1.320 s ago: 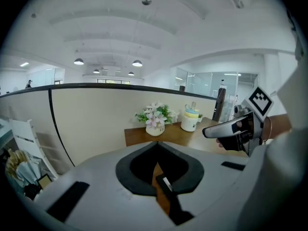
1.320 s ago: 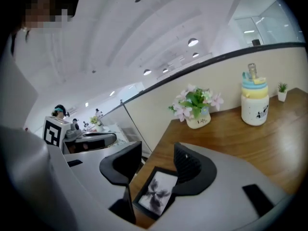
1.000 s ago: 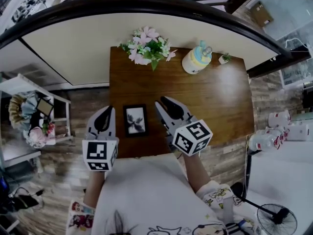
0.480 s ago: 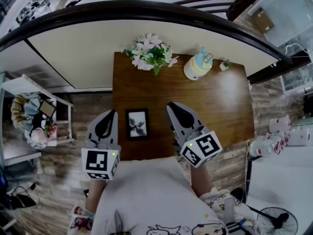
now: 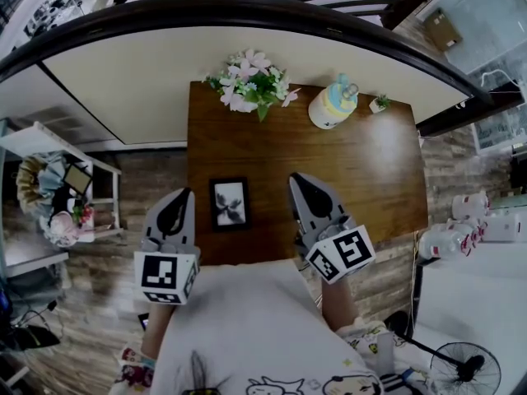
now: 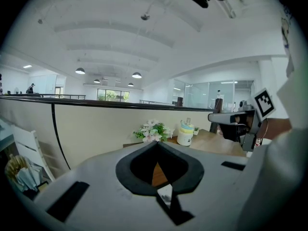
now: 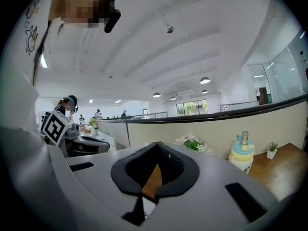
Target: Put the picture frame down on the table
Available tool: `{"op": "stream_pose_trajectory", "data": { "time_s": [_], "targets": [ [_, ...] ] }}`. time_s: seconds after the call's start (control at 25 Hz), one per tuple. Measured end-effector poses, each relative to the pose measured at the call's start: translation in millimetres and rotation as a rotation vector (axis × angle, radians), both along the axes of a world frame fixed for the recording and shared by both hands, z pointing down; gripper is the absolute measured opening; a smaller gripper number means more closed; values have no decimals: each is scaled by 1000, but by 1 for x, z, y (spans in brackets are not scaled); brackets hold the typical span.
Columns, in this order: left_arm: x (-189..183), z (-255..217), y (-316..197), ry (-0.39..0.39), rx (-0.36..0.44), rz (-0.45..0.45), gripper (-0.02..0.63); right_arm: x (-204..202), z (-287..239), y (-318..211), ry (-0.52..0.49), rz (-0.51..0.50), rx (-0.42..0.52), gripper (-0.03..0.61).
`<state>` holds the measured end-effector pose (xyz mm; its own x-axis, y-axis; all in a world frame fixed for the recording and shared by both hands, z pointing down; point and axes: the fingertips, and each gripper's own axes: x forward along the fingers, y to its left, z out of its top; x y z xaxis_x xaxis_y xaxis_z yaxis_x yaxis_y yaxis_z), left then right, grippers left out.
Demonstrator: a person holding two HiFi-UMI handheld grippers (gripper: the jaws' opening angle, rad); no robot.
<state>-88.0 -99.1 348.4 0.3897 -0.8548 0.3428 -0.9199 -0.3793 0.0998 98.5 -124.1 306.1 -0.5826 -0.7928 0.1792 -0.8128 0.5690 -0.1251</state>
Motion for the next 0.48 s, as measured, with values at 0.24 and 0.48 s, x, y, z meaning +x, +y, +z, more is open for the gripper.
{"op": "stream_pose_trajectory", "data": {
  "time_s": [0.24,0.48],
  "targets": [
    [-1,3,-2,6,-7,-5,3,4,9,2,25,15,-5,-2],
    [-6,7,-2,1,-14,-16,3,6,13,2,40,24,-12,-2]
  ]
}}
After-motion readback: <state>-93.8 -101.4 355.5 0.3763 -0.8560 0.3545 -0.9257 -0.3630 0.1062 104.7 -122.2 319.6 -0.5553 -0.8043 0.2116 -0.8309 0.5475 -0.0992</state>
